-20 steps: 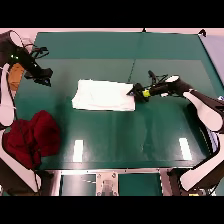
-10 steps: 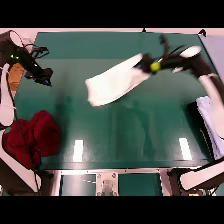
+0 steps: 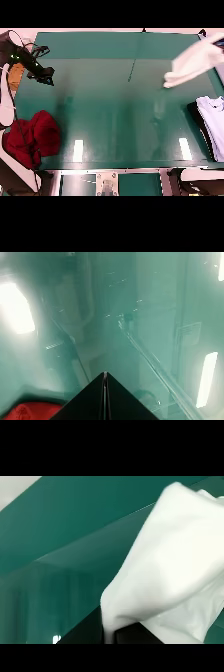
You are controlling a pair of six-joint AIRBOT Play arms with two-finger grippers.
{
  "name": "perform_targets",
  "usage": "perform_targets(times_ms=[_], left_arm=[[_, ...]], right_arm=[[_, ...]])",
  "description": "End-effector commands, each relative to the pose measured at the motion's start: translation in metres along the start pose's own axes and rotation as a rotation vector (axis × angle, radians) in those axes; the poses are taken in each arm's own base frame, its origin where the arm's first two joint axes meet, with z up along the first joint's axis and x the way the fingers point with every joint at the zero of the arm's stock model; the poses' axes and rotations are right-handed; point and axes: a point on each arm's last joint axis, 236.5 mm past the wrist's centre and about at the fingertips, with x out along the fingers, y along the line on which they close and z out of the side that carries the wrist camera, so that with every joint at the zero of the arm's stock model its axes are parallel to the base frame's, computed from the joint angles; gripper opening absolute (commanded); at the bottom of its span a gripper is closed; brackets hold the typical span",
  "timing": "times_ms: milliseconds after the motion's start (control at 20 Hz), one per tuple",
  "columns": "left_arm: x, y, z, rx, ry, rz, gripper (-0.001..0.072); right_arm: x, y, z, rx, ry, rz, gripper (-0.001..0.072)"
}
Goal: Fold the shirts.
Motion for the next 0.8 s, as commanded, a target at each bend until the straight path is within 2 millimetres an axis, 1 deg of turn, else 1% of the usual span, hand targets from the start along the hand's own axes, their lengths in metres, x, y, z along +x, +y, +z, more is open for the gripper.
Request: perform_targets(times_ms=[0, 100, 150, 250, 350, 450, 550, 650, 700, 750], left_arm=[[0.000, -0.002, 0.002, 0.001, -0.008, -0.010, 0.0023], [0.000, -0.003, 0.002, -0.006, -0.008, -0.011, 0.0023], [0.000, -0.003, 0.002, -0.006, -0.008, -0.011, 0.0023], [0.000, -0.003, 0.002, -0.006, -0.008, -0.011, 0.0023], [0.000, -0.002, 0.002, -0.006, -0.008, -0.011, 0.0023], [0.000, -0.003, 0.002, -0.005, -0.007, -0.014, 0.0023], [0.000, -0.003, 0.000, -0.005, 0.000, -0.015, 0.0023], [0.000, -0.004, -0.003, -0.005, 0.013, -0.017, 0.0023], [0.000, -0.004, -0.003, -0.002, 0.014, -0.018, 0.0023], [0.000, -0.004, -0.003, -0.001, 0.013, -0.018, 0.0023]], right_arm=[[-0.073, -0.074, 0.026, 0.151, -0.127, -0.130, 0.0012], [-0.108, -0.099, 0.029, 0.221, -0.183, -0.173, 0.0012], [-0.123, -0.106, 0.029, 0.249, -0.201, -0.189, 0.0012], [-0.151, -0.111, 0.024, 0.276, -0.231, -0.221, 0.0012], [-0.173, -0.114, 0.018, 0.313, -0.257, -0.271, 0.0012], [-0.187, -0.125, -0.003, 0.388, -0.220, -0.353, 0.0013], [-0.196, -0.146, -0.041, 0.486, -0.105, -0.481, 0.0013], [-0.214, -0.170, -0.082, 0.598, 0.010, -0.649, 0.0013], [-0.224, -0.181, -0.095, 0.638, 0.030, -0.726, 0.0013], [-0.231, -0.188, -0.101, 0.658, 0.029, -0.772, 0.0013]])
